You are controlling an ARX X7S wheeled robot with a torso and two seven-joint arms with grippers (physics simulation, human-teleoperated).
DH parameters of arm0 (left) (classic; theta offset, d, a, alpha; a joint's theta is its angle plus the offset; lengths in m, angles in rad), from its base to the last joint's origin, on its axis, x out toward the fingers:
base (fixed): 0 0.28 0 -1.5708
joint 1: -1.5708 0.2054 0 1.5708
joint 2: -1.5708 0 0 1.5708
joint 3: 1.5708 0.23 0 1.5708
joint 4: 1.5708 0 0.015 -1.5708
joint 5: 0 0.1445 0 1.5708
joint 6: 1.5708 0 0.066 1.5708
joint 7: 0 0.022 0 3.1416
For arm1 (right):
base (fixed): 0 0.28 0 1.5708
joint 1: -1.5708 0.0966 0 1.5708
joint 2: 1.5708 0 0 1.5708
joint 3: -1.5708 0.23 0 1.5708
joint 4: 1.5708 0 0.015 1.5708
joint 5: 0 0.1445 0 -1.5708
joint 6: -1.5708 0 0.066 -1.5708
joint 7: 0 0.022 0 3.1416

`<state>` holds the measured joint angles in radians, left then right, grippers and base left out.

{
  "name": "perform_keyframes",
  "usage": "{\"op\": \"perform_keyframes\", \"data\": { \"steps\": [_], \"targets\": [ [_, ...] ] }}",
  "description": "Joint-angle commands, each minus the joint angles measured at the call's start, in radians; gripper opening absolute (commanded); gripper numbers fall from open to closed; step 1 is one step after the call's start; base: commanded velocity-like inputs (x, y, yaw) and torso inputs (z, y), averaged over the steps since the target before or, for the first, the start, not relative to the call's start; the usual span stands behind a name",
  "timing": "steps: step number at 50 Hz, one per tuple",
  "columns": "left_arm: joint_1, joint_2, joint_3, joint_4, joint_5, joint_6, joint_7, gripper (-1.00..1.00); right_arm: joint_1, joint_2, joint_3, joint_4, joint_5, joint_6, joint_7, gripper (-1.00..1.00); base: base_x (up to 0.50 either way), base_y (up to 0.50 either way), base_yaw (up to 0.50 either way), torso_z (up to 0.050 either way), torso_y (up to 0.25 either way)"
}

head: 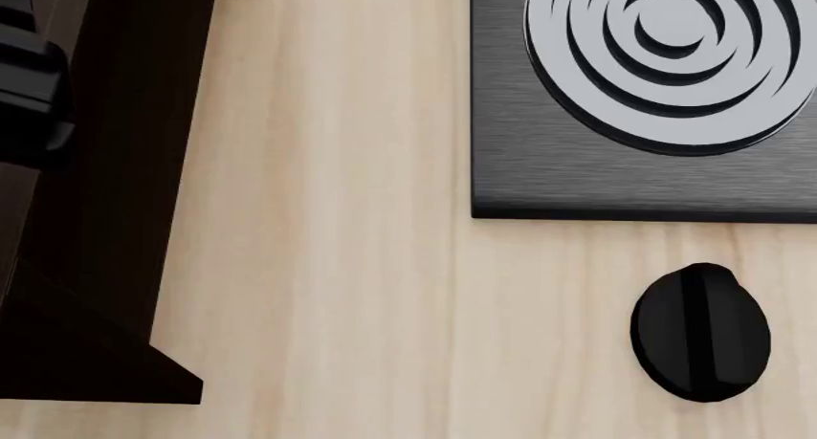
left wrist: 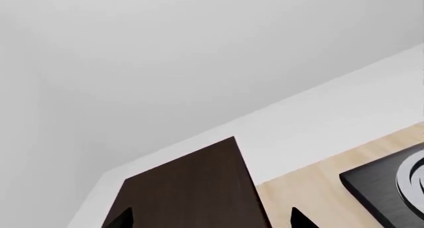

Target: Put the frying pan under the cabinet shelf.

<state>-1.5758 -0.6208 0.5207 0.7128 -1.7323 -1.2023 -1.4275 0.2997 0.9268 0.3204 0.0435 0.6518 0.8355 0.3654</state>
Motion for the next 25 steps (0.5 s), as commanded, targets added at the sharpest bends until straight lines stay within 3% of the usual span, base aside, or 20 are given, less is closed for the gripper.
{"op": "perform_keyframes", "data": {
  "steps": [1,25],
  "targets": [
    [-0.011,0.011,0.021,0.001,-0.012,0.006,-0.022,1.0,0.05,-0.002,-0.042,0.069,-0.018,-0.026,-0.026,1.0,0.0,0.0,0.0,0.0,0.0],
    [-0.017,0.033,0.061,-0.004,0.009,0.013,-0.026,1.0,0.188,-0.019,-0.125,0.244,-0.059,-0.057,-0.061,1.0,0.0,0.0,0.0,0.0,0.0]
  ]
}}
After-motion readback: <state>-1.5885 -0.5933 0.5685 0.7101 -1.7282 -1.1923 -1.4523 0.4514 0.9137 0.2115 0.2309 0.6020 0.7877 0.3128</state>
